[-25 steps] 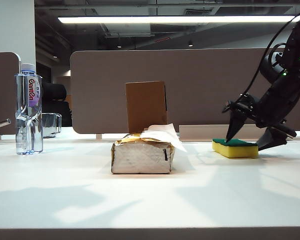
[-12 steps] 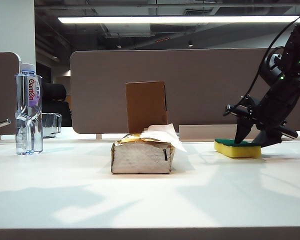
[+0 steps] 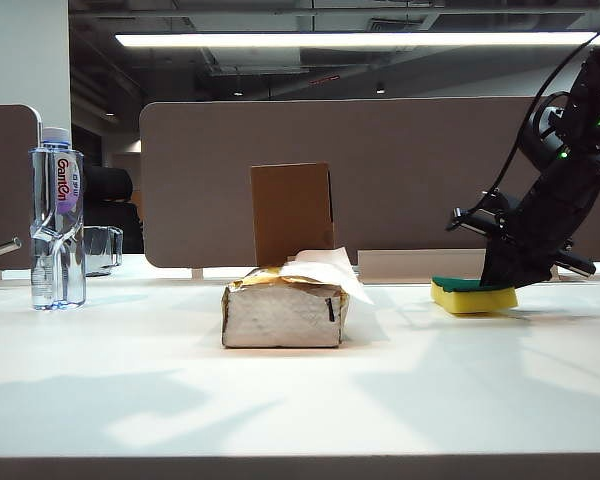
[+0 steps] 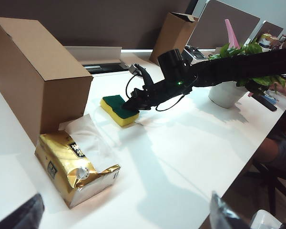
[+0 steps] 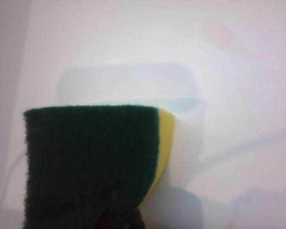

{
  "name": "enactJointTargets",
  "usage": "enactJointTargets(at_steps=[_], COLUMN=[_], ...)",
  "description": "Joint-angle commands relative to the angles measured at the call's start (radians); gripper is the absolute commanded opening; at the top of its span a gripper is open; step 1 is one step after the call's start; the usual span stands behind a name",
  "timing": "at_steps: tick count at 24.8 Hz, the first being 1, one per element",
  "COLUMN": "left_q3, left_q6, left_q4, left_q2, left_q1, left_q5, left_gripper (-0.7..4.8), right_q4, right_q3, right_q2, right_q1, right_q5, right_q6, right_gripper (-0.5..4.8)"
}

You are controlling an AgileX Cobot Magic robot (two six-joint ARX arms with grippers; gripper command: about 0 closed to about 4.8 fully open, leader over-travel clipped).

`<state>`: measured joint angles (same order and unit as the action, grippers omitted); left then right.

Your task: Move the sponge from right to left to wipe the table, avoiding obstacles on the table, and finally reaching the bottle of mineral water.

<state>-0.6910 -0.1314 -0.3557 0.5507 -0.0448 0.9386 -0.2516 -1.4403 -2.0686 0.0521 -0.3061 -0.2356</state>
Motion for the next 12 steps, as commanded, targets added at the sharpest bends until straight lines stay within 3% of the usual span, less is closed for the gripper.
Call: enactJointTargets(at_steps=[1,12], left_q3=[-0.006,-0.006], left_q6=[0.000,0.000], left_q4=[0.013,0.013], left_q2=[-0.001,-0.001], left_q1=[0.000,0.000], left_q5=[0.000,0.000], left_gripper=[4.57,4.57], right_q4=[-0.011,-0.112], right_q3=[0.002,0.003], right_q2=[-0.002,-0.002], right_q1=[0.000,0.000], right_q5=[0.016,0.015], right_q6=[0.000,0.000], right_gripper=[-0.09,-0.09])
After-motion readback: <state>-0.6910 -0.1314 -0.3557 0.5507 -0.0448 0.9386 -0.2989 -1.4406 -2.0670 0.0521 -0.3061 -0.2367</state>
